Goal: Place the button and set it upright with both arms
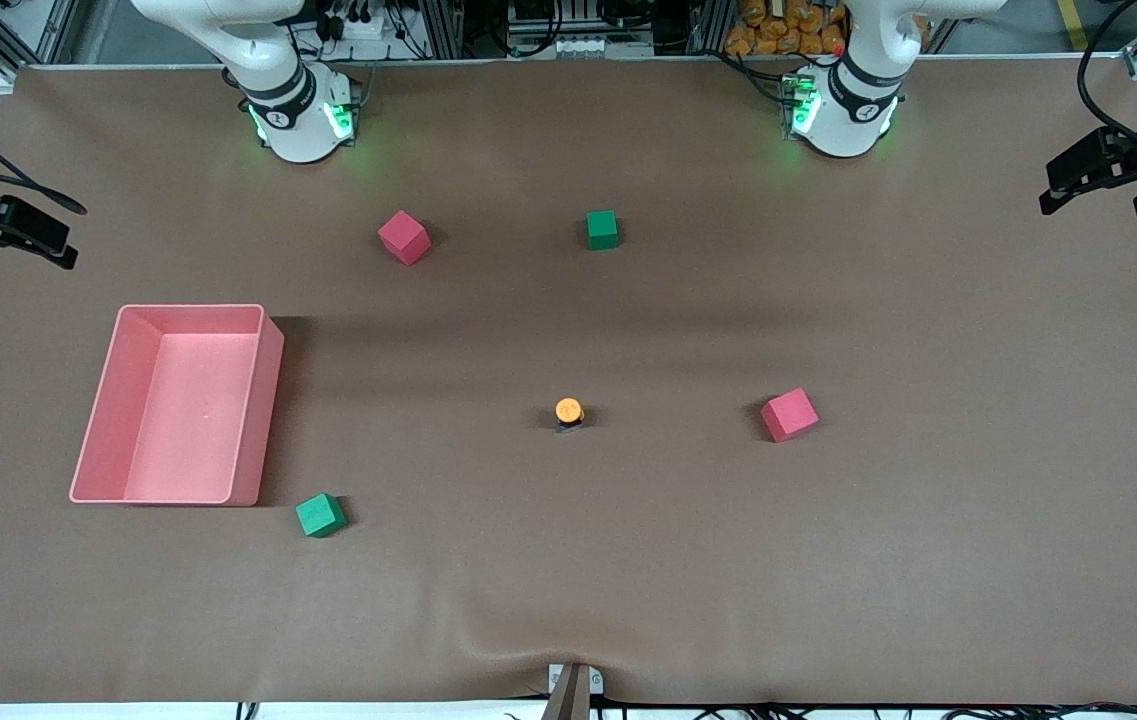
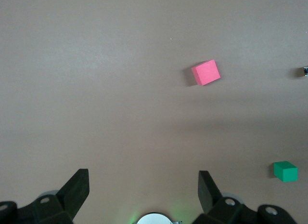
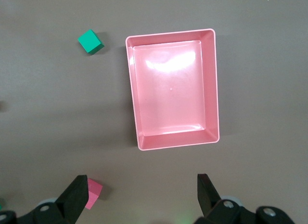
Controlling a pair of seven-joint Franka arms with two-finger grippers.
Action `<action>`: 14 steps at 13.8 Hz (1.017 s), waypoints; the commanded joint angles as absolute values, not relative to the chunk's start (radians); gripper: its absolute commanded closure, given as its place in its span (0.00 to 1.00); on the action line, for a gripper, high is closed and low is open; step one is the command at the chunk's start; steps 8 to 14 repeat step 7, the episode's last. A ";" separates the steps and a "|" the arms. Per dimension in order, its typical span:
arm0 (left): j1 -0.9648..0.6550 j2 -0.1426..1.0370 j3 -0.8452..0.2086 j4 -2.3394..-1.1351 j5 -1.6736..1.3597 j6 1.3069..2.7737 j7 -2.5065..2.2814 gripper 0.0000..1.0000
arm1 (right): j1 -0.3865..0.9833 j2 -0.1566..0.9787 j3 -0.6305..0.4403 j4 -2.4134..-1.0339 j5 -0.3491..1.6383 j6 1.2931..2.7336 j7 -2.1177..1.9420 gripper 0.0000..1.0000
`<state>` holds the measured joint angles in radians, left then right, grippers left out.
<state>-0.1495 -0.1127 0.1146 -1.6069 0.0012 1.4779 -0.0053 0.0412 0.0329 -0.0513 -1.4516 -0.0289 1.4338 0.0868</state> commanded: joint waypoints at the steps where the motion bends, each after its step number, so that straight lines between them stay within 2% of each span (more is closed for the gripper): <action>1: -0.115 -0.107 0.057 -1.608 0.047 1.514 -0.003 0.00 | 0.032 0.029 -0.052 -1.448 -0.017 1.431 0.087 0.00; 5: -0.115 -0.065 0.055 -1.556 0.037 1.514 -0.009 0.00 | 0.026 0.029 -0.054 -1.448 -0.017 1.427 0.087 0.00; 14: -0.123 -0.063 0.055 -1.555 0.037 1.514 -0.012 0.00 | 0.026 0.029 -0.054 -1.448 -0.017 1.427 0.087 0.00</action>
